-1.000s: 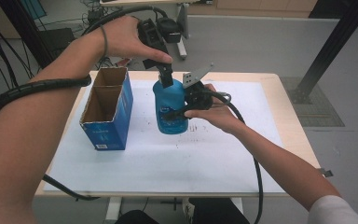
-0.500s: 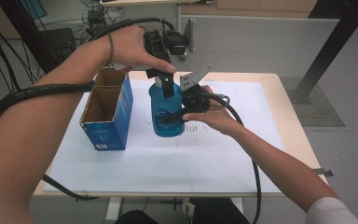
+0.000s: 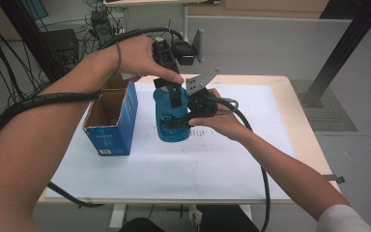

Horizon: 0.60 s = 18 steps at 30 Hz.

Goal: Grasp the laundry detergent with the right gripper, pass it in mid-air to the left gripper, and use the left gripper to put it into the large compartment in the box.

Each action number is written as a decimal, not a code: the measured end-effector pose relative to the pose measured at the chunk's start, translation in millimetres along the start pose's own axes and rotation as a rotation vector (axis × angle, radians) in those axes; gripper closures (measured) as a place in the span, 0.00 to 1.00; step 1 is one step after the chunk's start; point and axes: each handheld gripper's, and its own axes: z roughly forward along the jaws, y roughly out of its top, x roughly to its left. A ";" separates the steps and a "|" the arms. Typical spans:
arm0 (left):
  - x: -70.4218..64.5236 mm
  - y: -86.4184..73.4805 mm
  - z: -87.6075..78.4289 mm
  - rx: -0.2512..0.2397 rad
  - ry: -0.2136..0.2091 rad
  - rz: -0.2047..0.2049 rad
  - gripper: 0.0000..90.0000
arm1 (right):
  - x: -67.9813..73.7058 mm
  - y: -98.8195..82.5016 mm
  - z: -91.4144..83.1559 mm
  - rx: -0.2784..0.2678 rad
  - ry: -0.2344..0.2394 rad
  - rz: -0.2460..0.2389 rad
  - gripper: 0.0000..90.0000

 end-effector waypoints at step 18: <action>-1.9 0.1 13.3 0.017 -0.017 0.016 0.06 | 2.0 1.7 -1.0 -0.014 0.010 -0.013 0.50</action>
